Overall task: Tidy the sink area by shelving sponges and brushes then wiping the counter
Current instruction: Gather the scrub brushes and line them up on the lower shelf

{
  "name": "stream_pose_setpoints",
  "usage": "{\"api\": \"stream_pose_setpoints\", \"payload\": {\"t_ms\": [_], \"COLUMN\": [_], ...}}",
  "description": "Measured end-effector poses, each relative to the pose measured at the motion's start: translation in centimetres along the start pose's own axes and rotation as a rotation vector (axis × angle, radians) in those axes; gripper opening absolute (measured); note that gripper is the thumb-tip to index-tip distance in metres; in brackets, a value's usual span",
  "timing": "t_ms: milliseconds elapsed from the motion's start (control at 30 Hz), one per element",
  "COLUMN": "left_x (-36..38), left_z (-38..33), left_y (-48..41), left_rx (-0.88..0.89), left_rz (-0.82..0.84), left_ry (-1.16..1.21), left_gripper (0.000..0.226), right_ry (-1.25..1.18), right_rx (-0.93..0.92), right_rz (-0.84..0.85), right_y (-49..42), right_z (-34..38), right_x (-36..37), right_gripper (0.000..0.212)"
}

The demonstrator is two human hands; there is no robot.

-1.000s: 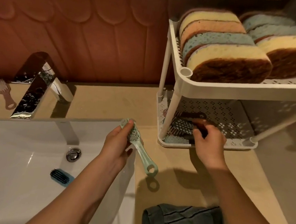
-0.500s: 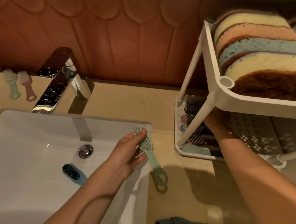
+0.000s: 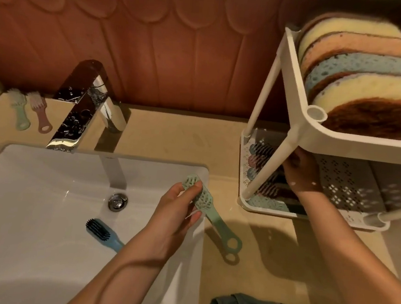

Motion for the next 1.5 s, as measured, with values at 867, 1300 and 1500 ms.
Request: {"api": "stream_pose_setpoints", "payload": {"t_ms": [867,1300,1500], "left_x": [8.4,10.0,10.1], "left_z": [3.7,-1.1,-1.1], "left_y": [2.9,1.3,1.2], "left_rx": [0.148,1.049,1.093], "left_rz": [0.029,-0.316,-0.308], "left_ry": [-0.483,-1.297,-1.332], "left_gripper": [0.033,0.026,0.027], "right_ry": [-0.096,0.363,0.31], "right_rx": [-0.153,-0.029,-0.005], "right_rz": [0.144,0.249,0.319], "right_y": [12.5,6.8,6.5], "right_z": [2.2,-4.7,-5.9], "right_x": [-5.7,-5.6,-4.9], "right_gripper": [0.021,0.02,0.021]}}
Point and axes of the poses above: each hand's wrist, its own y-axis away from the middle knuckle, its own x-axis out of the palm, z = x × y, the point moved 6 cm from there along -y, towards the middle knuckle, and after that the axes turned 11 degrees about -x, right-handed, at the moved point
